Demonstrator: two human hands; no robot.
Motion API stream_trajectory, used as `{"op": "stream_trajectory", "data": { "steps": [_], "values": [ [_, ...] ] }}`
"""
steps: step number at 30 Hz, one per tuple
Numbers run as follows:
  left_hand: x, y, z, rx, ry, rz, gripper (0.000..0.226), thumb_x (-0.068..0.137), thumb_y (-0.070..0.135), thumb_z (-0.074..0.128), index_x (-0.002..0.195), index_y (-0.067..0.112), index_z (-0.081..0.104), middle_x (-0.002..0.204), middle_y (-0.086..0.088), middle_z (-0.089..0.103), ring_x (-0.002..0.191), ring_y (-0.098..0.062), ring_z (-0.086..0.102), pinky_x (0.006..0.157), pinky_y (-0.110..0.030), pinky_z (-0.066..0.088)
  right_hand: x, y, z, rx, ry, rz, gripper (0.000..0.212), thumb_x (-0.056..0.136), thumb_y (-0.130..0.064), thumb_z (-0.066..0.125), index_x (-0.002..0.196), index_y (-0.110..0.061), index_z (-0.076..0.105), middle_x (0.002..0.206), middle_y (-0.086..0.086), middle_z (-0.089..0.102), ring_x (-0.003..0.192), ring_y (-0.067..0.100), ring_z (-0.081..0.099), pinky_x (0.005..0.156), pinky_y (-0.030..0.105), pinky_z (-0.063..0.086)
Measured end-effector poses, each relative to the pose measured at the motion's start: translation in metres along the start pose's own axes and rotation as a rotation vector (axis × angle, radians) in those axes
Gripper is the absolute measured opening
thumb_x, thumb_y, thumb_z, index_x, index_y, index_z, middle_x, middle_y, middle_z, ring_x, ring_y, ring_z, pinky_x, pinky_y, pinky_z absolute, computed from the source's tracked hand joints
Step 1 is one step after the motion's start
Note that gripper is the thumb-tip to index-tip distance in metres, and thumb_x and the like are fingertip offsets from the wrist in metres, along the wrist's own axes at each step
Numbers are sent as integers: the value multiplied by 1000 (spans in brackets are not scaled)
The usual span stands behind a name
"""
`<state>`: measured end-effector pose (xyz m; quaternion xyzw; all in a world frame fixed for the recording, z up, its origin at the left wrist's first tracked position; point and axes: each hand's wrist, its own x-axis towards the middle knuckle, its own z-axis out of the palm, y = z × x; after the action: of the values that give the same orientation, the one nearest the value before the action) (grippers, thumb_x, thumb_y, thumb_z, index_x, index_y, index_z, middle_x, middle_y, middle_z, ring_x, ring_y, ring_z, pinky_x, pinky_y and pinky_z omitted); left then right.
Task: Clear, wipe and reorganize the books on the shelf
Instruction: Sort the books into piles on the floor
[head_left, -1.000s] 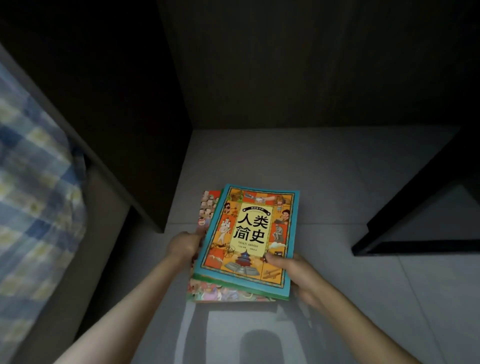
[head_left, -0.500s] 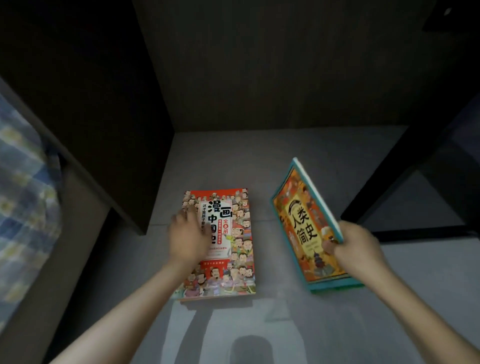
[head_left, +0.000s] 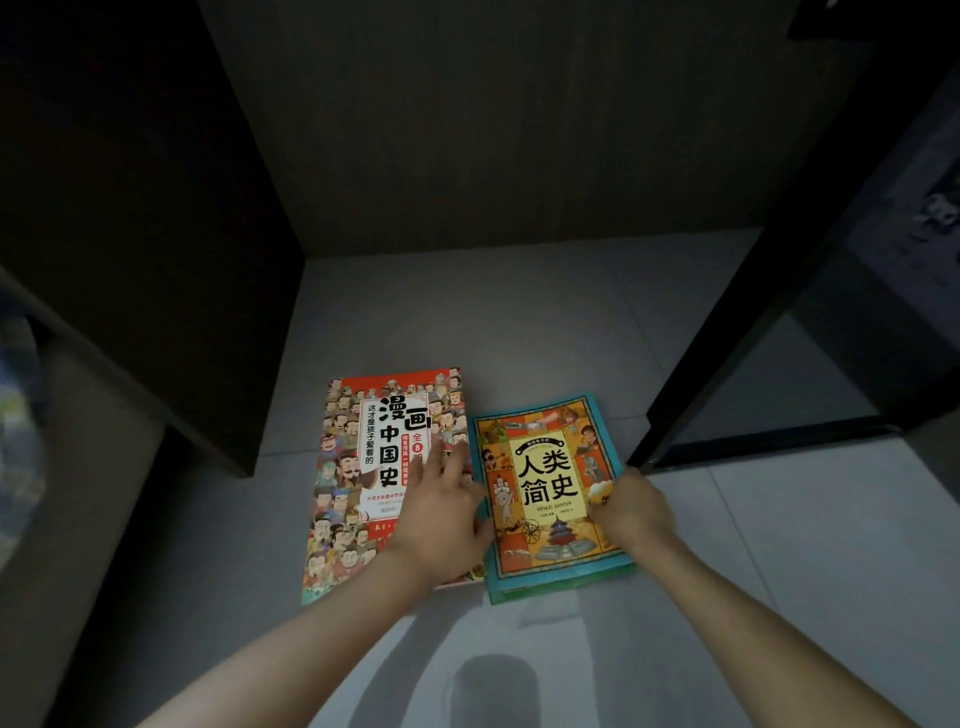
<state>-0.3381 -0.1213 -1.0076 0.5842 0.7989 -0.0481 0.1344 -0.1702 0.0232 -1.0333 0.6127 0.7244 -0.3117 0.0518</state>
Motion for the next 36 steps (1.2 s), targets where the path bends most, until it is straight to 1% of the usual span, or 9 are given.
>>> {"op": "stream_trajectory", "data": {
  "steps": [4, 9, 12, 14, 19, 24, 28, 32, 36],
  "values": [
    [8, -2, -2, -1, 57, 17, 40, 89, 43, 46, 119, 23, 61, 142, -5, 35, 141, -32, 18, 114, -48, 26, -3, -3, 0, -338, 22, -71, 38, 91, -34, 60, 118, -9, 48, 117, 6, 63, 102, 19, 63, 69, 24, 40],
    [17, -9, -20, -97, 93, 13, 28, 91, 30, 47, 109, 20, 67, 123, -5, 52, 112, -25, 49, 92, -32, 46, -11, -31, -12, -654, 11, -283, 21, 95, -12, 49, 115, -11, 56, 117, 4, 63, 102, 20, 63, 71, 26, 43],
    [29, -18, -46, -219, 94, -15, 23, 88, 23, 50, 93, 14, 69, 103, -9, 61, 89, -25, 58, 75, -30, 51, -17, -62, -40, -573, 14, -365, 15, 96, -9, 46, 87, -14, 58, 97, 2, 62, 92, 22, 62, 64, 26, 38],
    [29, -21, -73, -264, 98, -67, 22, 89, 23, 51, 90, 11, 69, 99, -11, 63, 86, -29, 60, 69, -30, 50, -31, -87, -70, -474, 9, -402, 27, 96, -13, 49, 69, -16, 51, 77, -3, 54, 78, 20, 59, 62, 25, 38],
    [-2, -9, -167, -337, 23, -164, 26, 92, 24, 48, 105, 13, 69, 110, -11, 66, 97, -30, 63, 81, -35, 53, -97, -141, -153, -348, -84, -491, 37, 93, -15, 53, 56, -14, 49, 79, 1, 65, 66, 21, 63, 63, 28, 49],
    [-50, 4, -287, -335, -26, -167, 27, 90, 23, 48, 105, 17, 69, 107, -9, 69, 98, -29, 64, 81, -35, 54, -183, -197, -260, -265, -134, -514, 24, 93, -28, 57, 78, -11, 66, 77, 2, 68, 72, 20, 64, 65, 28, 49],
    [-103, 14, -391, -320, -8, -153, 27, 91, 25, 48, 110, 19, 66, 112, -5, 65, 103, -26, 61, 82, -32, 51, -263, -237, -353, -190, -134, -527, 23, 92, -29, 60, 77, -13, 66, 72, -5, 62, 72, 16, 61, 62, 25, 42],
    [-160, 17, -494, -330, -1, -169, 25, 90, 27, 47, 106, 24, 67, 109, -1, 62, 103, -24, 59, 84, -32, 50, -340, -274, -450, -134, -149, -549, 20, 92, -31, 59, 79, -17, 66, 71, -7, 60, 75, 14, 60, 69, 28, 48],
    [-210, 19, -591, -343, 31, -203, 24, 89, 30, 50, 102, 23, 68, 105, 0, 64, 101, -21, 61, 83, -29, 48, -400, -303, -536, -80, -112, -568, 19, 93, -32, 59, 76, -23, 60, 67, -11, 56, 67, 4, 54, 58, 14, 39]
  ]
}}
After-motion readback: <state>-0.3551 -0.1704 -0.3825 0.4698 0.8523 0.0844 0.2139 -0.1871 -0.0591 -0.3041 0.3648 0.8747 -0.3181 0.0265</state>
